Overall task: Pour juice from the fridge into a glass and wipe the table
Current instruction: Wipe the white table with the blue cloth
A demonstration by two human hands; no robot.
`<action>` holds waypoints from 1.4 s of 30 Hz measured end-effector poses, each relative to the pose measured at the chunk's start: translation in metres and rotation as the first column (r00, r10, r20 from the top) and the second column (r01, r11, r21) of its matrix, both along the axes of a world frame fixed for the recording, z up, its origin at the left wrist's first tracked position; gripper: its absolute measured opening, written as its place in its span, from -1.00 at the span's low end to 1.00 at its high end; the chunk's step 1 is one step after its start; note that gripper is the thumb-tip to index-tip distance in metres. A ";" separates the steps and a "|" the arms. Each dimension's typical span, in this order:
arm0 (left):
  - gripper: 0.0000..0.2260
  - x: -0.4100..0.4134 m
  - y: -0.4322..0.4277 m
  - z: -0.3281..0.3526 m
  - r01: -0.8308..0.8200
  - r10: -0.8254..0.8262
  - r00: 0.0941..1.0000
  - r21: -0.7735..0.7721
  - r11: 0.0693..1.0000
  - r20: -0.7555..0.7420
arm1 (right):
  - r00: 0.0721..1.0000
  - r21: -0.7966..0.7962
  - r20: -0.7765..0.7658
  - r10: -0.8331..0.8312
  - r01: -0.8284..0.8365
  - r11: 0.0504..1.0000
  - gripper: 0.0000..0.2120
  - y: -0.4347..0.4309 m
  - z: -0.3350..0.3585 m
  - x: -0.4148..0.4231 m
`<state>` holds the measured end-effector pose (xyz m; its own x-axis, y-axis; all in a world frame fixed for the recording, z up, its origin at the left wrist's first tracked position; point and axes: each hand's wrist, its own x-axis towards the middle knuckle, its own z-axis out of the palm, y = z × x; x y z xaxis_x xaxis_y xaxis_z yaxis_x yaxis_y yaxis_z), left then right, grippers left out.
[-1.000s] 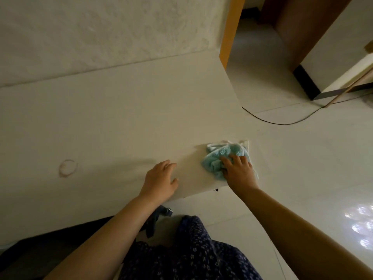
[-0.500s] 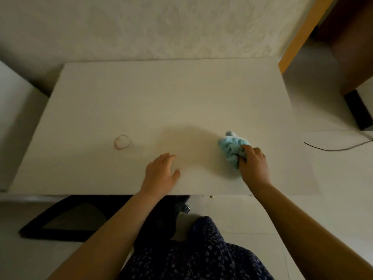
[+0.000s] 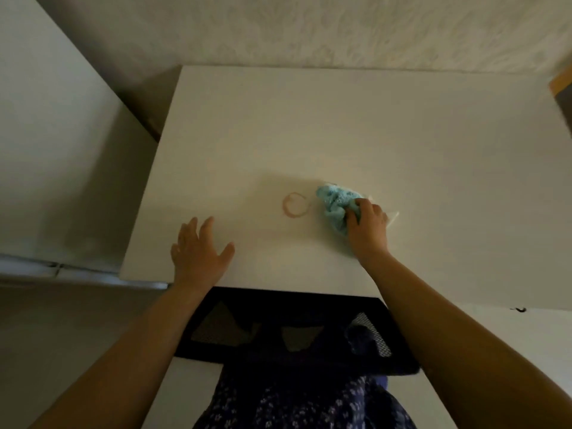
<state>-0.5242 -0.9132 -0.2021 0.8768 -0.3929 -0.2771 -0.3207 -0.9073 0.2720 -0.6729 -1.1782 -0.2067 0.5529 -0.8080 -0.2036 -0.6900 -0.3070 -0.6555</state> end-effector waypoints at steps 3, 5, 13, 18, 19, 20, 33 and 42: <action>-0.34 0.030 0.019 -0.013 0.051 -0.051 0.999 -0.001 0.999 -0.016 | 0.981 -0.113 -0.190 -0.041 0.019 0.993 -0.64 0.030 -0.019 0.030; -0.33 0.044 0.024 -0.021 0.097 -0.097 0.995 0.008 0.995 -0.014 | 0.964 -0.152 -0.253 -0.078 0.040 0.988 -0.60 0.045 -0.028 0.038; -0.32 0.067 0.021 -0.037 0.238 -0.236 0.970 -0.027 0.971 0.064 | 0.949 -0.185 -0.268 -0.165 0.118 0.976 -0.57 0.063 -0.037 0.060; -0.28 0.078 0.030 -0.041 0.225 -0.226 0.973 0.032 0.974 0.041 | 0.960 -0.085 -0.253 0.116 -0.142 0.986 -0.56 0.100 -0.032 0.131; -0.29 0.080 0.034 -0.041 0.222 -0.223 0.974 0.033 0.974 0.042 | 0.951 -0.097 -0.250 0.183 -0.213 0.972 -0.56 0.113 -0.032 0.142; -0.29 0.082 0.038 -0.042 0.220 -0.221 0.974 0.032 0.975 0.047 | 0.939 -0.120 -0.251 0.237 -0.273 0.954 -0.55 0.124 -0.032 0.148; -0.26 0.074 0.043 -0.036 0.278 -0.277 0.958 0.003 0.961 0.069 | 0.907 -0.295 -0.409 -0.101 -0.027 0.955 -0.49 0.026 -0.041 0.032; -0.26 0.095 0.047 -0.044 0.227 -0.225 0.972 -0.018 0.974 0.066 | 0.956 -0.163 -0.291 -0.048 0.000 0.987 -0.49 0.051 -0.041 0.148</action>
<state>-0.4294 -0.8661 -0.2459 0.7798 -0.5892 -0.2114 -0.5339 -0.8024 0.2667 -0.5249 -1.1269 -0.2476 0.4685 -0.8552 -0.2214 -0.8525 -0.3720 -0.3671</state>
